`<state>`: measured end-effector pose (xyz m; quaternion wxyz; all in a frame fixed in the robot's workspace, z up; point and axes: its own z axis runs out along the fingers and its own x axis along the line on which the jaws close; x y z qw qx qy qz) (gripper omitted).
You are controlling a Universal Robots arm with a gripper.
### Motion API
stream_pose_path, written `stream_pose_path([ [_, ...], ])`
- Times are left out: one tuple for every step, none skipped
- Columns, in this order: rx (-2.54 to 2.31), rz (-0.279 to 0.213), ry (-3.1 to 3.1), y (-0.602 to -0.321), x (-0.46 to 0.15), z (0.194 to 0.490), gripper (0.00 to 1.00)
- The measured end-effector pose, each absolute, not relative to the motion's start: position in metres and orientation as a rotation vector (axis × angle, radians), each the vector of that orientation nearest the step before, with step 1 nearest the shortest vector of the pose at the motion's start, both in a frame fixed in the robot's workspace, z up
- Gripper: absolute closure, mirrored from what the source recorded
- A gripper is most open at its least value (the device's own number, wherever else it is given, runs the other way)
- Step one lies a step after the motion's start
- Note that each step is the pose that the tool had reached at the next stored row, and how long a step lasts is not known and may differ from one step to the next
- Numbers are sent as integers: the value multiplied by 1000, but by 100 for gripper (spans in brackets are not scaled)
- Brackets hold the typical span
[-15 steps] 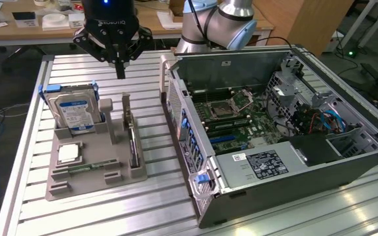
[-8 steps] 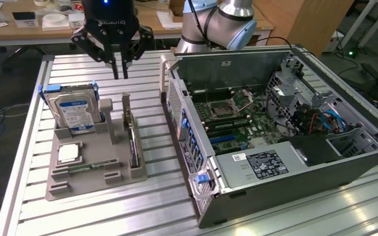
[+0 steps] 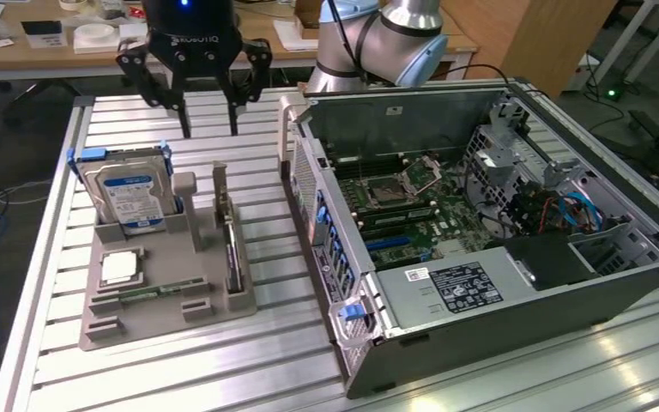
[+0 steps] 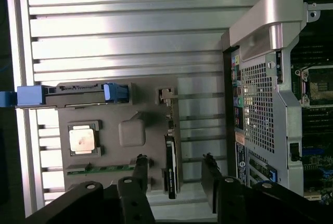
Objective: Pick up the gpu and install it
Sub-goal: 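Pick up the gpu and move the gpu toward the slot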
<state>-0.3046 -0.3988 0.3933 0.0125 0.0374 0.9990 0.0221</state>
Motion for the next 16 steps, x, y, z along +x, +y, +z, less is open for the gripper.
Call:
stream_pose_path([
  [117, 69, 3114, -399, -305, 393, 42],
  [117, 69, 3114, -399, -305, 393, 36],
  [117, 69, 3114, -399, -305, 393, 36],
  [117, 69, 3114, -399, -305, 393, 36],
  [117, 69, 3114, -399, -305, 393, 29],
  [117, 69, 3114, -399, -305, 393, 29],
  [117, 69, 3114, -399, -305, 393, 29],
  [117, 69, 3114, -400, -305, 393, 29],
  [120, 69, 3114, -401, -305, 393, 29],
  [125, 69, 3114, -402, -305, 393, 29],
  [130, 69, 3114, -403, -305, 392, 29],
  [134, 69, 3114, -404, -305, 392, 29],
  [138, 69, 3113, -406, -305, 392, 29],
  [141, 69, 3113, -407, -305, 392, 29],
  [144, 68, 3113, -408, -305, 391, 29],
  [147, 68, 3113, -410, -305, 391, 29],
])
